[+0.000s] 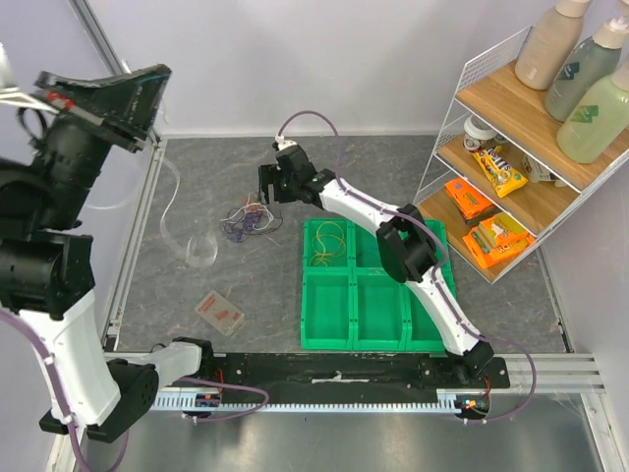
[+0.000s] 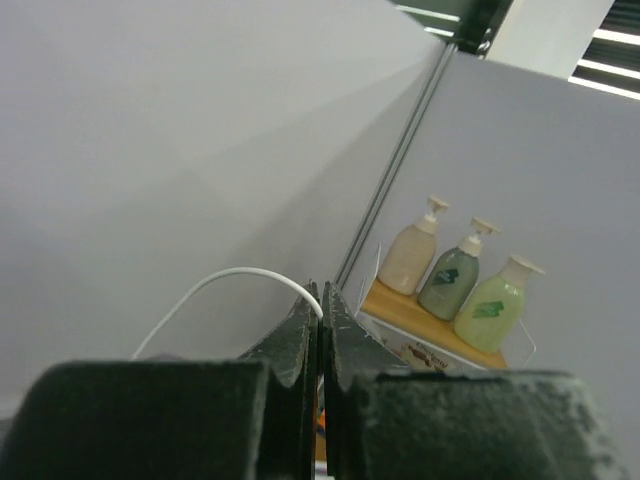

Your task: Untangle the cables

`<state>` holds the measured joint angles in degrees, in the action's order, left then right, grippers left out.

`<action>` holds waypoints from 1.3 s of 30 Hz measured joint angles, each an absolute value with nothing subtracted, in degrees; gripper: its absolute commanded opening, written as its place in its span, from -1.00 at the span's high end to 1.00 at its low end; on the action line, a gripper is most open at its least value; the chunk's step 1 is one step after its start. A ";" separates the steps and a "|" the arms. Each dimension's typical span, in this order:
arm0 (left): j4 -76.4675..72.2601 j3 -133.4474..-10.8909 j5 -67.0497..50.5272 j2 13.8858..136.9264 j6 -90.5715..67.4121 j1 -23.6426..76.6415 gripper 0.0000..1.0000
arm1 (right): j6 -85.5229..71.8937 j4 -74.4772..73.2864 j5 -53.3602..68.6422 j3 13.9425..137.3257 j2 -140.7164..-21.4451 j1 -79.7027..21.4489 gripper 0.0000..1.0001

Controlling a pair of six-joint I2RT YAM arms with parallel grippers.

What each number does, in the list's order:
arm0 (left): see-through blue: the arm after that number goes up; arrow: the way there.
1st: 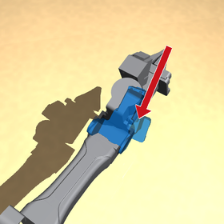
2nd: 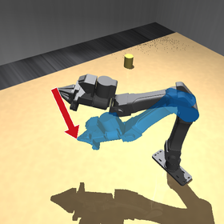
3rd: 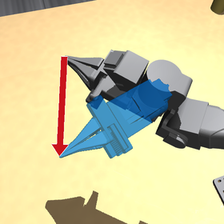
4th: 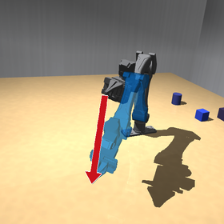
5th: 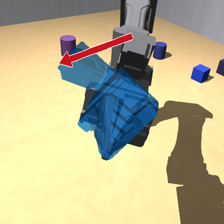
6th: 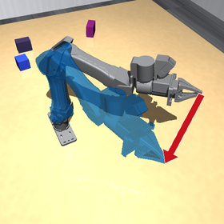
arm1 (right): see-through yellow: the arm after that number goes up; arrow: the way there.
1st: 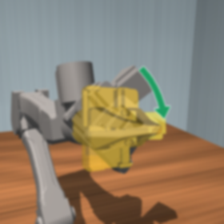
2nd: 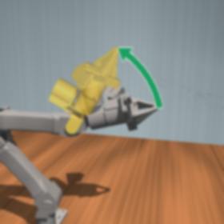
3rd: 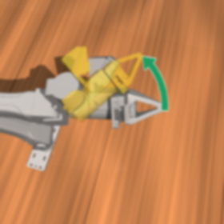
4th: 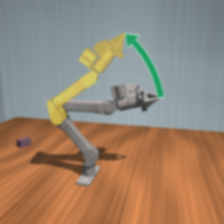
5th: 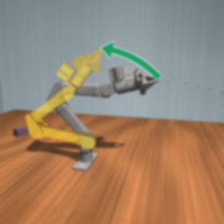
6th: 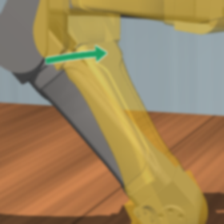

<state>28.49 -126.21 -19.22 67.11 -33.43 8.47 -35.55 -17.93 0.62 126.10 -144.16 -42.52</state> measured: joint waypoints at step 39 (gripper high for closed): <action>-6.74 -70.91 -66.61 64.07 -58.48 8.49 0.96 | -12.03 -1.50 35.03 77.56 -75.37 -42.63 -0.96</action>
<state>-6.74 -70.91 -66.61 64.07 -58.48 8.49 -12.03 -1.50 35.03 77.56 -75.37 -42.63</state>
